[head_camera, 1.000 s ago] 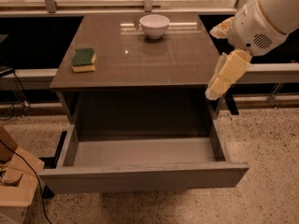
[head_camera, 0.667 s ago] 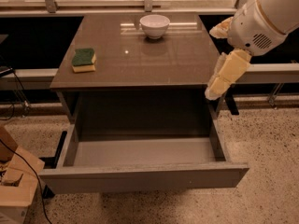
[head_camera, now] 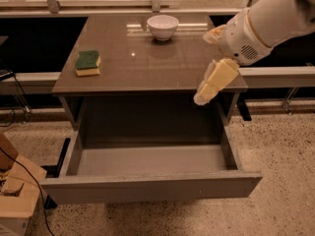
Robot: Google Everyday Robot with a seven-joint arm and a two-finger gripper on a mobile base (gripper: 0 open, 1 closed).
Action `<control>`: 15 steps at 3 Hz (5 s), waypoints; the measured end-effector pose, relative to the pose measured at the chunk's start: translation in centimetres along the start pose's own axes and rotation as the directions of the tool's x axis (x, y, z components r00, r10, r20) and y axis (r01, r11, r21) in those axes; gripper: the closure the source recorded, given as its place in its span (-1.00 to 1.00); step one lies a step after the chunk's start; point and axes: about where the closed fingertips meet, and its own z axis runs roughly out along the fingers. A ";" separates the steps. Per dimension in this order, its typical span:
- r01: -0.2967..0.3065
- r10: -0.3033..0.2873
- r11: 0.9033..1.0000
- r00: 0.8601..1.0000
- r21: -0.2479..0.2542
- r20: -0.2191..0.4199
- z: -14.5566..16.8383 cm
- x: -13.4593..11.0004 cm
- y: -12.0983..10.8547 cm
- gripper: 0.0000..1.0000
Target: Place sponge into top drawer
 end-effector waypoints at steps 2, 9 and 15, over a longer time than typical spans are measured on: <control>0.019 -0.016 1.000 0.990 -0.022 0.143 7.7 -4.9 -2.1 -1.00; 0.166 -0.072 0.949 0.943 -0.270 0.326 25.0 -18.5 -5.3 -1.00; 0.105 -0.041 0.982 0.932 -0.158 0.361 29.3 -20.5 -8.0 -1.00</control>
Offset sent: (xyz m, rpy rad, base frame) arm 0.0752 0.1053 -0.0373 0.1926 -0.0289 0.0835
